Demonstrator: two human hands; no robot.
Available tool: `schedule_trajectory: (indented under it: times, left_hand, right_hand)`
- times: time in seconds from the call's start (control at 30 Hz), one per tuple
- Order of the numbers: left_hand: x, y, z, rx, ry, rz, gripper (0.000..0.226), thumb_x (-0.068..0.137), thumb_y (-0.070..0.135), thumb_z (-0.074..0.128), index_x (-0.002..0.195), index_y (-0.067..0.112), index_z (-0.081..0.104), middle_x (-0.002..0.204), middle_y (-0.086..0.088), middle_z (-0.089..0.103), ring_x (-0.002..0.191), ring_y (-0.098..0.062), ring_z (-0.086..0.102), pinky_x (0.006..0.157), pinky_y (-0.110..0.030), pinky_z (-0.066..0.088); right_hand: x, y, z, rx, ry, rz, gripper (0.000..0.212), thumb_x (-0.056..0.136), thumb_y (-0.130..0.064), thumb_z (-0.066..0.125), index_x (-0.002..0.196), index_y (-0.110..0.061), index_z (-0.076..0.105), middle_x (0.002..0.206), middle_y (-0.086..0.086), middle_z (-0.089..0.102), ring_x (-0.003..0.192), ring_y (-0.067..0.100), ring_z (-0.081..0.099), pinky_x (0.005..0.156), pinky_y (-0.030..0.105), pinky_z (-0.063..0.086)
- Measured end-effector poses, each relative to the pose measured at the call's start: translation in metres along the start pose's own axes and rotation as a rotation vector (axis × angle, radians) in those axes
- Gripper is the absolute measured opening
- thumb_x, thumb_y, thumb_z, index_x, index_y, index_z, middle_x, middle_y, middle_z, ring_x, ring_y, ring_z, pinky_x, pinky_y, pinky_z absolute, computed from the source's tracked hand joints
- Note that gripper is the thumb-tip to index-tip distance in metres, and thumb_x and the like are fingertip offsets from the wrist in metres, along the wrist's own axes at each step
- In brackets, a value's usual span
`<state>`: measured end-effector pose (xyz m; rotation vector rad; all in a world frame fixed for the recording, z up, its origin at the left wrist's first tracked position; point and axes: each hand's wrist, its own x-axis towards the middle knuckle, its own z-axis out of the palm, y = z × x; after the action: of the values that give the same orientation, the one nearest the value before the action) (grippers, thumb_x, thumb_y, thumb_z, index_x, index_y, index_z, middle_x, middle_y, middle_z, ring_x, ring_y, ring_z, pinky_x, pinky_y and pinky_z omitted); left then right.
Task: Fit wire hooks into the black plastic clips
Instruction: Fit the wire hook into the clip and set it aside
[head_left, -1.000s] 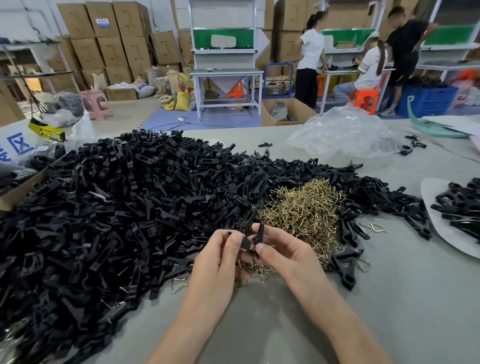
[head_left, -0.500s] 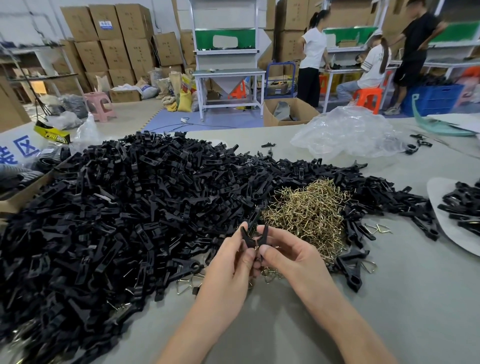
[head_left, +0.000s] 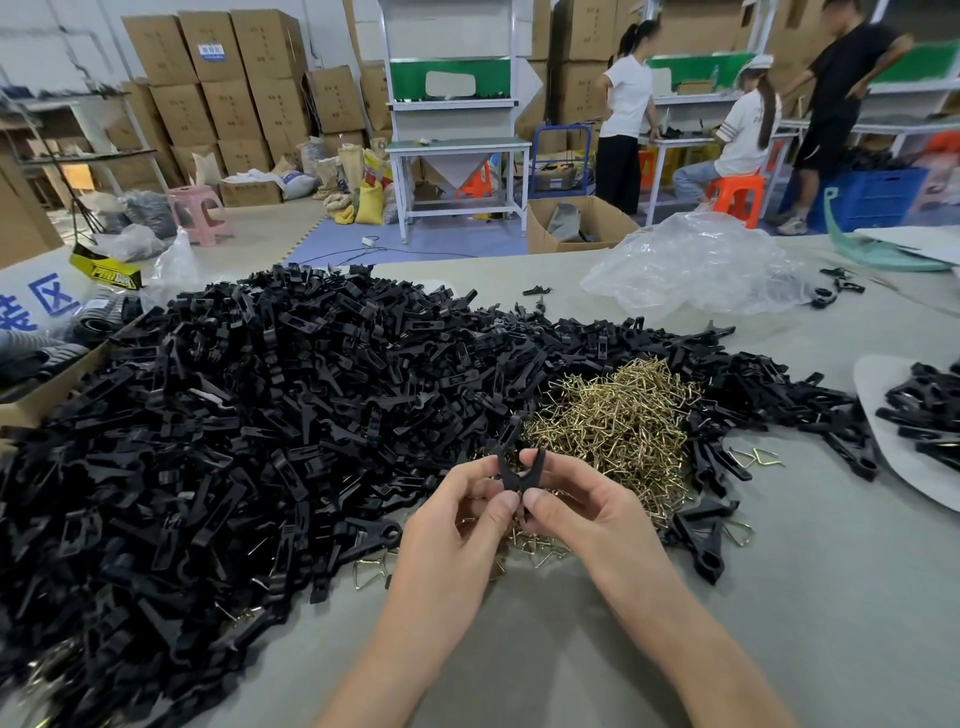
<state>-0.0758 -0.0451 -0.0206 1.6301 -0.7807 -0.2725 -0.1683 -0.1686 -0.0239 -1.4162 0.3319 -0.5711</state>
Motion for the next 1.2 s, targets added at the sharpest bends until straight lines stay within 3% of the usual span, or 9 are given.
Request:
schedule_trajectory:
  times: [0.2, 0.33, 0.43, 0.57, 0.73, 0.9, 1.0, 1.1, 1.2]
  left_hand:
    - [0.0018, -0.0022, -0.0008, -0.038, 0.013, -0.03, 0.026, 0.095, 0.02, 0.066, 0.114, 0.037, 0.068, 0.091, 0.011, 0.075, 0.085, -0.009, 0.071, 0.078, -0.018, 0.054]
    - [0.0009, 0.0018, -0.0018, -0.049, -0.038, -0.012, 0.032, 0.098, 0.015, 0.06, 0.124, 0.033, 0.066, 0.101, 0.003, 0.073, 0.09, -0.012, 0.068, 0.085, -0.026, 0.055]
    - [-0.0003, 0.0032, -0.0018, -0.051, -0.062, 0.003, 0.035, 0.099, 0.012, 0.059, 0.129, 0.028, 0.065, 0.101, 0.005, 0.07, 0.084, -0.01, 0.064, 0.08, -0.024, 0.054]
    - [0.0, 0.002, -0.0006, -0.143, -0.009, -0.047, 0.033, 0.095, 0.011, 0.065, 0.12, 0.032, 0.066, 0.096, 0.01, 0.07, 0.084, -0.01, 0.066, 0.077, -0.025, 0.057]
    - [-0.0011, 0.0013, -0.0007, -0.128, -0.008, -0.022, 0.022, 0.093, 0.014, 0.069, 0.106, 0.032, 0.07, 0.088, 0.012, 0.074, 0.079, -0.001, 0.067, 0.069, -0.011, 0.049]
    - [-0.0023, -0.0015, 0.0028, -0.123, 0.022, -0.036, 0.007, 0.09, 0.021, 0.072, 0.094, 0.025, 0.07, 0.068, 0.007, 0.067, 0.062, -0.006, 0.059, 0.059, -0.022, 0.049]
    - [-0.0048, -0.0011, 0.0034, -0.055, 0.025, 0.035, 0.014, 0.091, 0.017, 0.072, 0.097, 0.029, 0.07, 0.078, 0.013, 0.069, 0.068, -0.003, 0.063, 0.063, -0.016, 0.05]
    - [-0.0067, -0.0003, 0.0038, 0.049, 0.004, 0.149, 0.035, 0.09, 0.012, 0.073, 0.103, 0.044, 0.067, 0.093, 0.018, 0.067, 0.081, 0.0, 0.064, 0.069, -0.008, 0.044]
    - [-0.0063, -0.0021, 0.0048, 0.123, -0.008, 0.22, 0.053, 0.09, 0.011, 0.073, 0.112, 0.058, 0.061, 0.097, 0.015, 0.062, 0.09, -0.008, 0.065, 0.074, -0.011, 0.046]
  right_hand:
    - [0.0017, 0.004, -0.0018, 0.055, -0.009, 0.012, 0.032, 0.093, -0.005, 0.067, 0.117, -0.025, 0.073, 0.113, -0.001, 0.075, 0.106, 0.016, 0.071, 0.083, 0.021, 0.056]
    - [0.0033, 0.0056, -0.0017, 0.102, -0.023, 0.034, 0.032, 0.093, -0.009, 0.069, 0.115, -0.032, 0.074, 0.115, 0.001, 0.075, 0.105, 0.017, 0.072, 0.085, 0.022, 0.056]
    - [0.0044, 0.006, -0.0018, 0.142, -0.033, 0.037, 0.031, 0.09, -0.016, 0.073, 0.116, -0.032, 0.074, 0.116, 0.003, 0.074, 0.107, 0.019, 0.072, 0.086, 0.023, 0.056]
    - [0.0048, 0.0064, -0.0017, 0.157, -0.024, 0.039, 0.033, 0.084, -0.023, 0.074, 0.116, -0.033, 0.074, 0.115, 0.002, 0.075, 0.107, 0.019, 0.072, 0.086, 0.023, 0.056]
    - [0.005, 0.0064, -0.0016, 0.167, -0.031, 0.037, 0.033, 0.082, -0.025, 0.077, 0.114, -0.033, 0.074, 0.115, 0.002, 0.075, 0.109, 0.019, 0.071, 0.086, 0.023, 0.056]
    - [0.0058, 0.0081, -0.0042, 0.189, -0.043, 0.042, 0.041, 0.075, -0.031, 0.082, 0.115, -0.031, 0.074, 0.106, 0.001, 0.076, 0.111, 0.023, 0.071, 0.089, 0.023, 0.056]
    - [0.0059, 0.0084, -0.0057, 0.193, -0.041, 0.045, 0.044, 0.076, -0.028, 0.083, 0.119, -0.028, 0.073, 0.103, 0.008, 0.07, 0.111, 0.027, 0.07, 0.093, 0.027, 0.055]
    - [0.0072, 0.0077, -0.0069, 0.268, -0.072, 0.051, 0.048, 0.077, -0.029, 0.086, 0.123, -0.022, 0.071, 0.116, 0.021, 0.068, 0.115, 0.035, 0.068, 0.1, 0.04, 0.054]
    - [0.0078, 0.0065, -0.0063, 0.3, -0.09, 0.052, 0.055, 0.073, -0.039, 0.089, 0.122, -0.021, 0.072, 0.123, 0.016, 0.071, 0.118, 0.035, 0.066, 0.102, 0.041, 0.052]
